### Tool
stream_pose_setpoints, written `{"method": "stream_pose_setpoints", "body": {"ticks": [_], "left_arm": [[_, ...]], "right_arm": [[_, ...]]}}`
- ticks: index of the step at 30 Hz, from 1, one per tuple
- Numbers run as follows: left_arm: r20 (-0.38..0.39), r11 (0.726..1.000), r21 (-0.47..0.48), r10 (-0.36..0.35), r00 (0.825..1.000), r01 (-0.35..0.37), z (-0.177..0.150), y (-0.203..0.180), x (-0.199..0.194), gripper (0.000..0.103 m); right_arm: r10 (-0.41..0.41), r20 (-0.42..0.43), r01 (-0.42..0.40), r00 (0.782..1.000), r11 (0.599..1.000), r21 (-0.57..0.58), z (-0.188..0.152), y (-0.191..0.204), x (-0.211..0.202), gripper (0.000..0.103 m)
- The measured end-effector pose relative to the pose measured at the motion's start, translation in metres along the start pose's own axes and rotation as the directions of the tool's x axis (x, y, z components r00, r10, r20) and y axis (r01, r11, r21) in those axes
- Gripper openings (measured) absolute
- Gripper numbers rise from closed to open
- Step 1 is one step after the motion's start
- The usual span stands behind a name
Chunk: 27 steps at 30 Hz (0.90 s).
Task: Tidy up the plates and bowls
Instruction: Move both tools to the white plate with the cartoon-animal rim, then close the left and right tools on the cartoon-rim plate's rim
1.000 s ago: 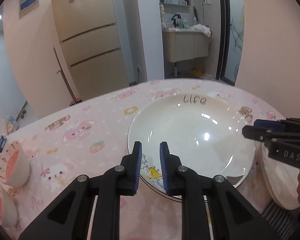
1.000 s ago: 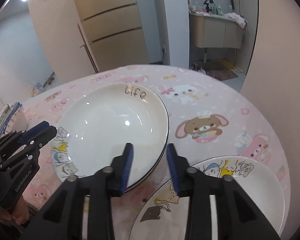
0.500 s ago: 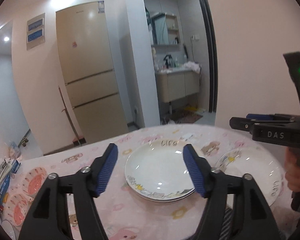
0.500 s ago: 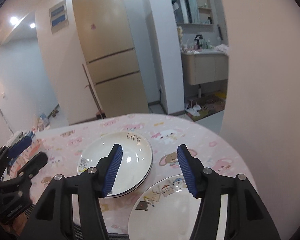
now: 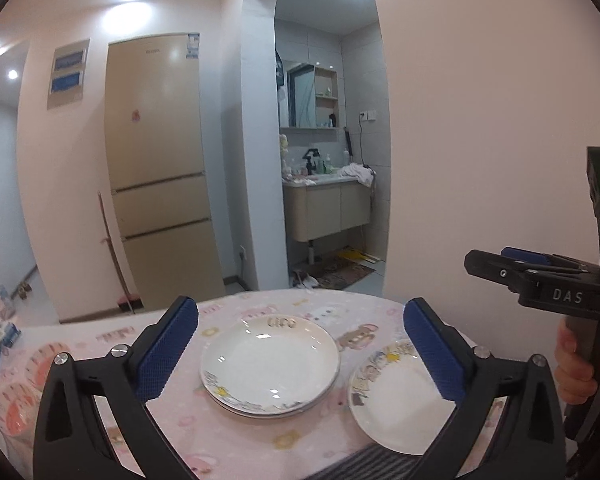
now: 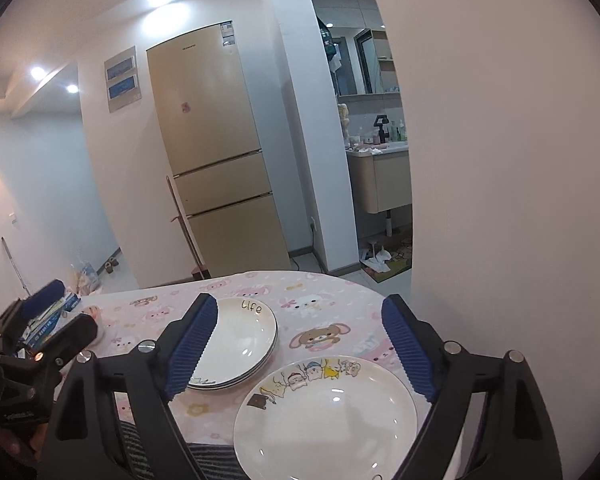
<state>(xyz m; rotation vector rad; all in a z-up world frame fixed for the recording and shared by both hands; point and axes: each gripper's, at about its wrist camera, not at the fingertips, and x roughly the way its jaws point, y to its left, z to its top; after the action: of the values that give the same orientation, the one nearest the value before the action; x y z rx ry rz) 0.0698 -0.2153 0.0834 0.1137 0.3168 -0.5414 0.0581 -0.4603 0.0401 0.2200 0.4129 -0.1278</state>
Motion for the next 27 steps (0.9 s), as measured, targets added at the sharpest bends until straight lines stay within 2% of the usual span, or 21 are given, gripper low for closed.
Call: {"method": "stream_pose_setpoints", "body": {"ticks": [3, 6, 7, 10, 13, 15, 20, 22, 24, 27], "left_arm": [[-0.070, 0.998, -0.057, -0.032, 0.997, 0.028, -0.002, -0.003, 0.012, 0.103], [-0.142, 0.989, -0.139, -0.074, 0.987, 0.055, -0.005, -0.003, 0.028, 0.103], [-0.160, 0.987, -0.149, -0.088, 0.983, 0.064, -0.007, -0.005, 0.034, 0.103], [-0.214, 0.988, -0.152, -0.063, 0.975, 0.030, -0.022, -0.013, 0.051, 0.103], [-0.280, 0.986, -0.155, -0.100, 0.955, 0.058, -0.046, -0.018, 0.071, 0.102], [-0.299, 0.986, -0.154, -0.111, 0.948, 0.067, -0.058, -0.018, 0.080, 0.100], [-0.296, 0.984, -0.142, -0.149, 0.944, 0.111, -0.070, -0.024, 0.089, 0.098], [-0.300, 0.981, -0.146, -0.167, 0.939, 0.128, -0.076, -0.026, 0.093, 0.098], [-0.319, 0.979, -0.144, -0.182, 0.930, 0.142, -0.083, -0.029, 0.098, 0.095], [-0.366, 0.975, -0.154, -0.206, 0.908, 0.159, -0.092, -0.032, 0.108, 0.086]], "right_arm": [[-0.016, -0.026, 0.016, 1.000, 1.000, 0.014, -0.006, -0.014, 0.000, 0.086], [-0.032, -0.059, 0.034, 0.998, 0.999, 0.034, -0.018, -0.028, 0.004, 0.086], [-0.039, -0.067, 0.041, 0.997, 0.999, 0.036, -0.022, -0.031, 0.006, 0.086], [-0.062, -0.089, 0.067, 0.994, 0.997, 0.047, -0.033, -0.041, 0.014, 0.086], [-0.068, -0.128, 0.078, 0.989, 0.994, 0.077, -0.048, -0.053, 0.024, 0.086], [-0.078, -0.149, 0.092, 0.986, 0.991, 0.092, -0.058, -0.060, 0.030, 0.086], [-0.096, -0.189, 0.122, 0.977, 0.984, 0.128, -0.081, -0.079, 0.043, 0.086], [-0.097, -0.211, 0.129, 0.973, 0.980, 0.148, -0.090, -0.085, 0.049, 0.082], [-0.086, -0.238, 0.130, 0.967, 0.976, 0.174, -0.099, -0.092, 0.057, 0.079], [-0.068, -0.269, 0.125, 0.961, 0.971, 0.202, -0.109, -0.098, 0.064, 0.072]]}}
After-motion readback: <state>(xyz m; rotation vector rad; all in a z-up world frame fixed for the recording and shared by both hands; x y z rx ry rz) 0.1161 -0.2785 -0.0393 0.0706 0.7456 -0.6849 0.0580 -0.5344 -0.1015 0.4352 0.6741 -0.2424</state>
